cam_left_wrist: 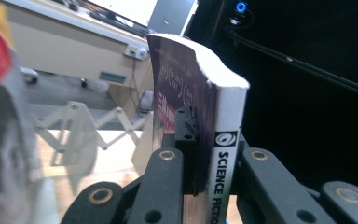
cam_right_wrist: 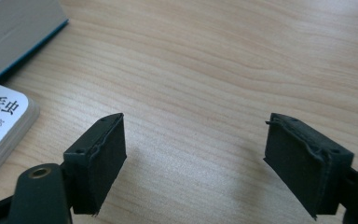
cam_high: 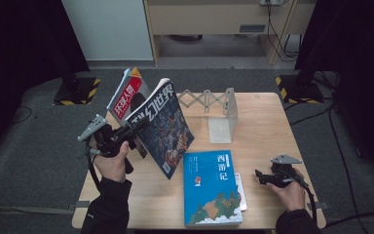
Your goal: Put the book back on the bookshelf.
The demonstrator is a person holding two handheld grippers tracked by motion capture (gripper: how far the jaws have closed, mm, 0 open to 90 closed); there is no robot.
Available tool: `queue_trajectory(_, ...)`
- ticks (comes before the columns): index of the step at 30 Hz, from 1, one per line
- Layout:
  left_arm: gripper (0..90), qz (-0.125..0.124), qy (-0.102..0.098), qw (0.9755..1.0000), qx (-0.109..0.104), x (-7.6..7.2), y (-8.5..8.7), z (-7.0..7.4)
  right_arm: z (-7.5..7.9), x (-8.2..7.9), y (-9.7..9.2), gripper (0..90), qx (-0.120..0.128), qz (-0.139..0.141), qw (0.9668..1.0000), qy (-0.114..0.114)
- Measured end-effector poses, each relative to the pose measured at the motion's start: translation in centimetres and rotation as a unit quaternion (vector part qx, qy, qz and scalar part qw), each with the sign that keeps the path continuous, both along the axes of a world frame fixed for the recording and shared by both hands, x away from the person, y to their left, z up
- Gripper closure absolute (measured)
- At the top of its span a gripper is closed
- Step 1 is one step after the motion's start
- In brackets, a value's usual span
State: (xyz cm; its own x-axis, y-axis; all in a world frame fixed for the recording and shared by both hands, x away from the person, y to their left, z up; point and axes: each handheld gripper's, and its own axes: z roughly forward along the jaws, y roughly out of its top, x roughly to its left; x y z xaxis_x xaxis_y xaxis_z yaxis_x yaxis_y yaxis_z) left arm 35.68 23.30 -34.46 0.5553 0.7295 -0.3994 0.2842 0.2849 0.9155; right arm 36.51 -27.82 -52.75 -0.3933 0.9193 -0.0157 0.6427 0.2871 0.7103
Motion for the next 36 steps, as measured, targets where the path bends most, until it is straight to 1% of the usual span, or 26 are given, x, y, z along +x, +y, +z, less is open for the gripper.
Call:
queue_trajectory(3, 82.1, 0.017, -0.006, 0.9998, 0.01, 0.3, 0.6, 0.4, -0.3, 0.1, 0.0, 19.9, -0.006, 0.005, 1.0, 0.006)
queue_trajectory(4, 82.1, 0.024, -0.01, 0.9996, 0.015, 0.3, 0.7, 0.6, -0.4, 0.1, 0.1, 19.6, -0.005, 0.002, 0.9999, 0.01)
queue_trajectory(5, 82.1, 0.03, -0.012, 0.9993, 0.018, 0.4, 0.9, 0.7, -0.4, 0.1, 0.1, 19.2, -0.006, 0.006, 0.9999, 0.012)
queue_trajectory(7, 82.1, 0.043, -0.015, 0.9987, 0.024, 0.5, 1.2, 0.9, -0.5, 0.1, 0.1, 18.5, -0.001, 0.005, 0.9999, 0.013)
queue_trajectory(9, 82.1, 0.053, -0.015, 0.998, 0.031, 0.7, 1.5, 0.9, -0.5, 0.1, 0.0, 17.6, 0.0, 0.007, 0.9999, 0.014)
queue_trajectory(14, 82.1, 0.069, -0.009, 0.997, 0.032, 0.9, 2.4, 0.7, -0.6, 0.1, 0.0, 16.4, 0.003, 0.005, 0.9999, 0.014)
queue_trajectory(20, 82.1, 0.085, -0.006, 0.9952, 0.049, 1.1, 3.0, 0.9, -0.6, 0.2, 0.0, 15.5, 0.004, 0.006, 0.9999, 0.014)
queue_trajectory(21, 82.1, 0.089, -0.007, 0.9945, 0.055, 1.2, 3.1, 1.0, -0.6, 0.2, 0.0, 15.2, 0.004, 0.007, 0.9999, 0.013)
queue_trajectory(25, 82.1, 0.107, -0.017, 0.992, 0.064, 1.7, 3.0, 1.2, -0.7, 0.2, 0.1, 14.8, 0.005, 0.006, 0.9999, 0.012)
queue_trajectory(28, 82.1, 0.121, -0.021, 0.9902, 0.066, 2.2, 2.9, 1.1, -0.7, 0.2, 0.1, 14.7, 0.005, 0.006, 0.9999, 0.01)
queue_trajectory(30, 82.1, 0.134, -0.022, 0.9884, 0.068, 2.7, 2.6, 0.8, -0.7, 0.2, 0.1, 14.7, 0.005, 0.007, 0.9999, 0.011)
queue_trajectory(32, 82.1, 0.145, -0.027, 0.9862, 0.076, 3.1, 2.3, 0.6, -0.7, 0.2, 0.1, 14.5, 0.006, 0.007, 0.9999, 0.011)
queue_trajectory(34, 82.1, 0.153, -0.03, 0.9846, 0.08, 3.5, 2.0, 0.3, -0.7, 0.2, 0.1, 14.5, 0.005, 0.008, 0.9999, 0.009)
queue_trajectory(35, 82.1, 0.159, -0.033, 0.983, 0.086, 3.8, 1.7, 0.2, -0.7, 0.2, 0.1, 14.5, 0.006, 0.008, 0.9999, 0.009)
queue_trajectory(36, 82.1, 0.162, -0.034, 0.9824, 0.087, 3.9, 1.6, 0.1, -0.7, 0.2, 0.1, 14.5, 0.006, 0.008, 0.9999, 0.009)
